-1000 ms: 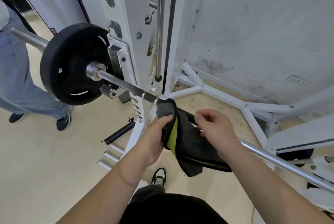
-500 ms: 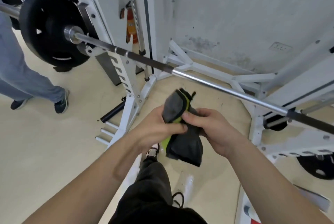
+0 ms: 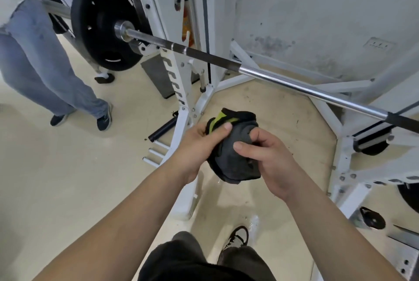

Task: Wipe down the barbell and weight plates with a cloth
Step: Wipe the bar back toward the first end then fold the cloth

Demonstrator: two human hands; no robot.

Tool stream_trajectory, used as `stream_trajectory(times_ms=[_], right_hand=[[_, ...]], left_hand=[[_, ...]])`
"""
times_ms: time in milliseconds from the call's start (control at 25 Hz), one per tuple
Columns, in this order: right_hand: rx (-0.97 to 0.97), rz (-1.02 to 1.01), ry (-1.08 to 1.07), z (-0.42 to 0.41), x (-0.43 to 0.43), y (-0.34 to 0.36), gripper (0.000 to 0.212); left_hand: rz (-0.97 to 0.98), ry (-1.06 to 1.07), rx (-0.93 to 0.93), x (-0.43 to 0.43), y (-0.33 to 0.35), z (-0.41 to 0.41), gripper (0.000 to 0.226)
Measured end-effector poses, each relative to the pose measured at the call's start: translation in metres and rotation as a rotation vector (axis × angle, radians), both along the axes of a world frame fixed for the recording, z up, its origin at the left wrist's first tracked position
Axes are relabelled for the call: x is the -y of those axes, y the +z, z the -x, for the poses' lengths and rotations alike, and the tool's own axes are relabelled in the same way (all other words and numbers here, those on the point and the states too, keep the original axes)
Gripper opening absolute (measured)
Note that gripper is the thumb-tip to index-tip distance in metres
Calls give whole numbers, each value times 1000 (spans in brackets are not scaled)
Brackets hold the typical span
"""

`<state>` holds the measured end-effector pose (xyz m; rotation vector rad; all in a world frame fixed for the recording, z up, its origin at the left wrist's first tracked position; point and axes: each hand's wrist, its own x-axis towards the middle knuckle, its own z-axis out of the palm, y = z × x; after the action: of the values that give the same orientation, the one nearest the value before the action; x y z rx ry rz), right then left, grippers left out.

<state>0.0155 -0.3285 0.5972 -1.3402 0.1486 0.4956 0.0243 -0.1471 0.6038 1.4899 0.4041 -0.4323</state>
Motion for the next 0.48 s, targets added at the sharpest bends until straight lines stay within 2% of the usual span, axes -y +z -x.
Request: stream_trajectory(times_ms=[40, 120, 240, 320, 400, 480], right_hand=[[-18, -3, 7, 1, -8, -1, 28], [-76, 23, 3, 0, -34, -7, 25], [-184, 203, 26, 0, -81, -28, 45], [-252, 255, 118, 0, -120, -48, 53], [-270, 174, 193, 2, -158, -62, 43], [-237, 88, 149, 1, -194, -77, 46]], left_hand=[[-3, 61, -2, -11, 0, 0, 29], [-18, 165, -14, -47, -2, -3, 33], [80, 211, -42, -110, -8, -5, 44], [162, 106, -82, -153, -19, -3, 49], [210, 2, -116, -191, -36, -1, 55], [229, -80, -129, -227, -56, 0, 58]])
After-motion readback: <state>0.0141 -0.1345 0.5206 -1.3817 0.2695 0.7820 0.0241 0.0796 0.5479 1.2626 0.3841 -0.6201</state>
